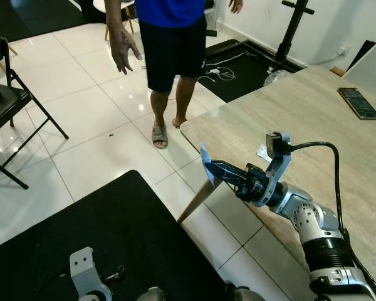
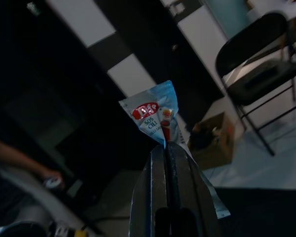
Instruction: Restocking fridge
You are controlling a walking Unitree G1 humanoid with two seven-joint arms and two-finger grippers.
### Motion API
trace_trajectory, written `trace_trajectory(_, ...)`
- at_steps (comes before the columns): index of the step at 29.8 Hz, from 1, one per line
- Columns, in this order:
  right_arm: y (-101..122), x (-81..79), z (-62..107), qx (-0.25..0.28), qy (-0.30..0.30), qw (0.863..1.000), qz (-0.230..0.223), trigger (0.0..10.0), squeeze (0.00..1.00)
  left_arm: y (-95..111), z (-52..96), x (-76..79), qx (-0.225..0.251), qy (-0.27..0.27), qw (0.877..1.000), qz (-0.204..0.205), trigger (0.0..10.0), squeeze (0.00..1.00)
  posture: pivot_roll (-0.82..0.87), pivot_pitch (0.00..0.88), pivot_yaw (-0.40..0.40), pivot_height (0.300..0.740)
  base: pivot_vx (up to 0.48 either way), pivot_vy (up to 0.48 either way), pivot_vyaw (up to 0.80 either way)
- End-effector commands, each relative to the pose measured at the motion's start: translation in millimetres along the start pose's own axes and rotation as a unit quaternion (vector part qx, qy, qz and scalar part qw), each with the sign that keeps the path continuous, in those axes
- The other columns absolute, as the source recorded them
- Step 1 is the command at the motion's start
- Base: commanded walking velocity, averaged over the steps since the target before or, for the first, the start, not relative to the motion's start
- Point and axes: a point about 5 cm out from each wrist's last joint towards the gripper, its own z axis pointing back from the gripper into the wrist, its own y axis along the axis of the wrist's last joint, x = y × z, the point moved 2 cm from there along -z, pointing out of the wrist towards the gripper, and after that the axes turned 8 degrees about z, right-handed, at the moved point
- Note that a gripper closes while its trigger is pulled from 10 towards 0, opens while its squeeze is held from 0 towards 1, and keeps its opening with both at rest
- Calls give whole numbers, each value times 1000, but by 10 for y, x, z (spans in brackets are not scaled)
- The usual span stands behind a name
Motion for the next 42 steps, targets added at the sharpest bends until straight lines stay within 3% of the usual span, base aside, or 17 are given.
trace_trajectory(1, -50, -21, -1, -15, -2, 1000, -1, 10000, 0, -109, 30, -48, -23, 12, 1000, 2, 10000, 0, 38, 25, -44, 740, -341, 0, 0)
trace_trajectory(20, -455, -31, 81, -123, -17, 992, 21, 10000, 0, -198, 33, -17, -45, 11, 999, -8, 10000, 0, 26, 6, -34, 740, -372, 0, 0)
trace_trajectory(23, -626, 37, 182, -177, -44, 983, 33, 10000, 0, -238, 43, -17, -53, 10, 998, -11, 10000, 0, 23, 1, -34, 740, -384, 0, 0)
trace_trajectory(27, -742, 114, 277, -208, -71, 975, 37, 10000, 0, -255, 47, -16, -56, 9, 998, -12, 10000, 0, 21, 0, -34, 740, -385, 0, 0)
trace_trajectory(30, -908, 216, 450, -238, -116, 964, 20, 10000, 0, -276, 51, -13, -61, 8, 998, -16, 10000, 0, 20, 0, -33, 740, -385, 0, 0)
trace_trajectory(32, -1053, 319, 595, -280, -167, 945, 19, 10000, 0, -280, 51, -11, -62, 8, 998, -17, 10000, 0, 20, 0, -37, 740, -379, 0, 0)
trace_trajectory(33, -1053, 319, 595, -280, -167, 945, 19, 10000, 0, -280, 51, -11, -62, 8, 998, -17, 10000, 0, 20, 0, -37, 740, -379, 0, 0)
trace_trajectory(35, -1255, 413, 819, -326, -230, 917, 13, 10000, 0, -292, 55, -12, -64, 8, 998, -21, 10000, 0, 22, 0, -42, 740, -323, 0, 0)
trace_trajectory(38, -1330, 433, 916, -338, -255, 906, 2, 10000, 0, -300, 57, -11, -66, 7, 998, -23, 10000, 0, 23, 0, -44, 740, -105, 0, 0)
trace_trajectory(39, -1457, 453, 1092, -358, -298, 885, -14, 10000, 0, -318, 62, -12, -68, 8, 997, -25, 10000, 0, 23, 0, -44, 740, 0, 0, 0)
trace_trajectory(42, -1547, 465, 1261, -366, -344, 864, -26, 10000, 0, -335, 69, -18, -70, 9, 997, -25, 10000, 0, 26, 0, -43, 740, 0, 0, 0)
